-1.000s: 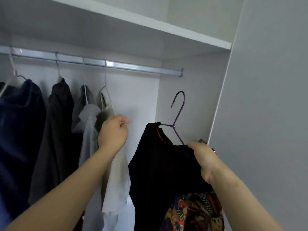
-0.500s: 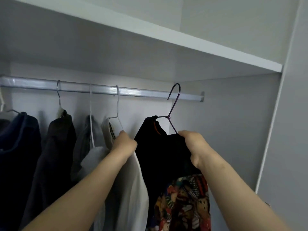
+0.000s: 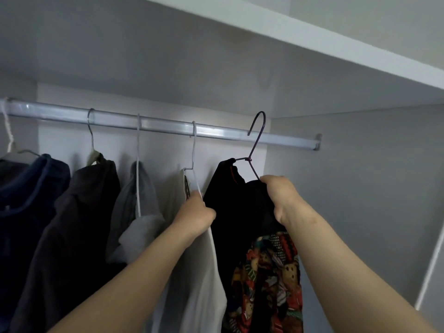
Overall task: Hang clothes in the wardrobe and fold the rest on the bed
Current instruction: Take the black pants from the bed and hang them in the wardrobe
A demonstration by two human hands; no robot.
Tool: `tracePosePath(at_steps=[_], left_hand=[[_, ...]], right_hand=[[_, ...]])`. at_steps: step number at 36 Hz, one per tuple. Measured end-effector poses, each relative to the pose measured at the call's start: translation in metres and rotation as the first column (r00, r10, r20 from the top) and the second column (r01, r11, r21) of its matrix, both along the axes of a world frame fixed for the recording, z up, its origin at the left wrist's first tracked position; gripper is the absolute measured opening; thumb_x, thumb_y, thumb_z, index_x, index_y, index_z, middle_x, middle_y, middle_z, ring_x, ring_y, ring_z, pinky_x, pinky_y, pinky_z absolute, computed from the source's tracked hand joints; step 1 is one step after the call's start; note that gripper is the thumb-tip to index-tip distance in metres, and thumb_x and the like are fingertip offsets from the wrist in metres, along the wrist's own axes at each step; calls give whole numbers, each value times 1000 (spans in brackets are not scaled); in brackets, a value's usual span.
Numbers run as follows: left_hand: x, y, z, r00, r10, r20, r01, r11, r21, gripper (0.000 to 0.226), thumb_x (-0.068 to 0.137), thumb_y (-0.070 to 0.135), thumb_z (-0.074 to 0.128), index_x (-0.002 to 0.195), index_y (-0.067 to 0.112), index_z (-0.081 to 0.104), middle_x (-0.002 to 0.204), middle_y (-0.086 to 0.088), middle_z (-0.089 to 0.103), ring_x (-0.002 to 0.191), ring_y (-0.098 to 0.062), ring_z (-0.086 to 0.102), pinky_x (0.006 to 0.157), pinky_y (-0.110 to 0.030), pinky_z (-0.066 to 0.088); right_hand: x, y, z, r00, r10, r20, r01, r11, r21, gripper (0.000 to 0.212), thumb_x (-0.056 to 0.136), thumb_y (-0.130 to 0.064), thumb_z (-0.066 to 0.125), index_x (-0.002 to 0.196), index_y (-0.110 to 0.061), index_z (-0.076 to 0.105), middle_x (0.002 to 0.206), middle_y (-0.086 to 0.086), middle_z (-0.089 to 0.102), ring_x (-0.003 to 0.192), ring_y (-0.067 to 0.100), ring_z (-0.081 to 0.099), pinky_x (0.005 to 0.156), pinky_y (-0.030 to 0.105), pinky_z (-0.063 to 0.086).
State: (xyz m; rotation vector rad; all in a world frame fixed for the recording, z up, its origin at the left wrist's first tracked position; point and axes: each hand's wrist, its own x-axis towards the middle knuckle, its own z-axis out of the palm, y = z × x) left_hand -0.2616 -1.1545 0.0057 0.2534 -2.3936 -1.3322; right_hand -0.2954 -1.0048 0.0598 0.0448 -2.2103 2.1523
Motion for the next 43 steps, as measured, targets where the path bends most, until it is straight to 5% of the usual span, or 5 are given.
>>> tracePosePath(at_steps=[12, 23, 35, 40, 43], left_hand=[[-10, 0, -7, 999, -25, -47, 25, 1000, 1, 25, 80, 1, 51, 103, 12, 46, 88, -4, 53, 78, -19, 50, 60, -25, 36], [-18, 14, -13, 999, -14, -44, 15, 999, 31, 30, 81, 6, 51, 110, 8, 47, 90, -10, 56, 75, -23, 51, 60, -27, 36], [-3, 7, -19, 974, -111, -199, 124, 991, 54, 77, 84, 8, 52, 148, 27, 14, 151, 1, 30, 133, -22, 38, 109, -37, 35], [4, 7, -24, 943, -54, -330, 49, 999, -22, 43, 85, 5, 57, 122, 19, 40, 107, 24, 37, 90, -2, 41, 80, -18, 30], [6, 9, -25, 944, -47, -326, 36, 999, -37, 64, 87, 10, 58, 145, 13, 30, 151, 7, 24, 135, -9, 30, 99, -12, 20]], right_hand=[[-45, -2, -4, 999, 3, -40, 2, 993, 120, 15, 89, -2, 45, 94, 2, 58, 82, 19, 56, 67, 27, 53, 60, 32, 40], [-63, 13, -32, 998, -29, -55, 42, 970, 239, 21, 88, -6, 50, 68, -11, 44, 69, 11, 43, 65, 22, 42, 57, 30, 31], [-43, 7, -45, 949, -97, -301, 192, 932, 306, 21, 93, -10, 41, 107, -12, 57, 78, -6, 51, 61, 10, 48, 48, 16, 37], [-21, 3, -55, 926, -115, -360, 236, 920, 313, 24, 94, -11, 44, 115, -15, 55, 89, -5, 55, 68, 11, 51, 57, 24, 41], [-9, 6, -64, 917, -126, -378, 271, 894, 357, 23, 93, -15, 46, 114, -17, 56, 110, 3, 56, 88, 17, 54, 72, 26, 41]])
